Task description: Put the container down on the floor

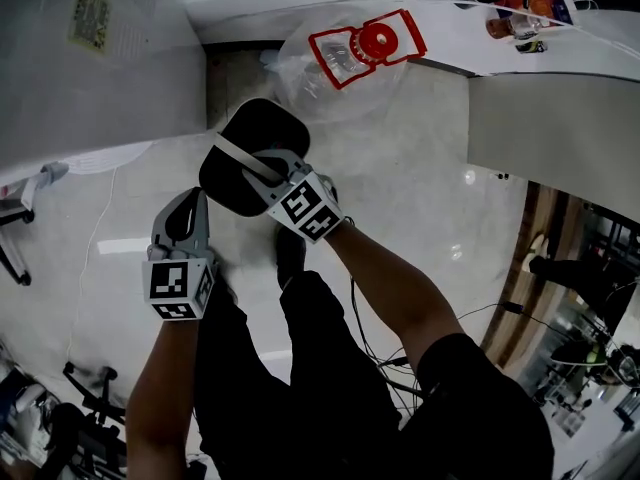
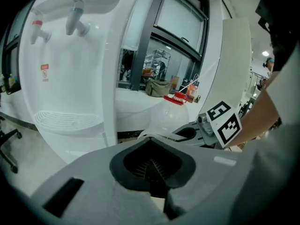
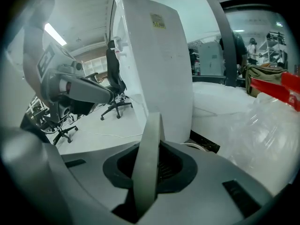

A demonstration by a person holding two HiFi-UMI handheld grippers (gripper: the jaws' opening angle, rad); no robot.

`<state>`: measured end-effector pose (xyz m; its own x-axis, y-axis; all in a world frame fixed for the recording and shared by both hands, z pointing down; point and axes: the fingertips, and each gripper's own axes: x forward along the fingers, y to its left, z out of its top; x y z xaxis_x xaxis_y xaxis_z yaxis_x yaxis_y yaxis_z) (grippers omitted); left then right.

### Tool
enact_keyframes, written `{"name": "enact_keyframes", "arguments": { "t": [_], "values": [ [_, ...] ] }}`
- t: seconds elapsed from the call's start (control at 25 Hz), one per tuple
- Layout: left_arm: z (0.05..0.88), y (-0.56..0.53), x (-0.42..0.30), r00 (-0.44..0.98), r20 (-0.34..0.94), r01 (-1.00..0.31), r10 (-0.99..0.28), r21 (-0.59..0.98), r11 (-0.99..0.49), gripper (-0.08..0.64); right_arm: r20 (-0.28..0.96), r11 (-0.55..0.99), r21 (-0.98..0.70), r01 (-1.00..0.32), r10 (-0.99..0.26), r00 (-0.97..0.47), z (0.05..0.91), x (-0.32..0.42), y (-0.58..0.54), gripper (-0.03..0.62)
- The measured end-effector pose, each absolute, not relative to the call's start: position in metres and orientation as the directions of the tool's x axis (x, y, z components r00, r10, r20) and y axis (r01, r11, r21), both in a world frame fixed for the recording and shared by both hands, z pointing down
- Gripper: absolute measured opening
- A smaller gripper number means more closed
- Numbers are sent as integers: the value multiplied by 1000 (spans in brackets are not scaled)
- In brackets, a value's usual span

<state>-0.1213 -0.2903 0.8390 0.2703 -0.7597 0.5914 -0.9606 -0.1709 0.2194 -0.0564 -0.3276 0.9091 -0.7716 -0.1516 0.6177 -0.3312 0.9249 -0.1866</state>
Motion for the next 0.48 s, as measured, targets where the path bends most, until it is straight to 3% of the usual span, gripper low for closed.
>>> {"name": "enact_keyframes", "arguments": {
  "t": [0.48],
  "values": [
    [879,-286,-139,287,619,-957,-731,221,-189,11,640,923,-172,-345,-162,-752,957,-74,-333,55]
  ]
}}
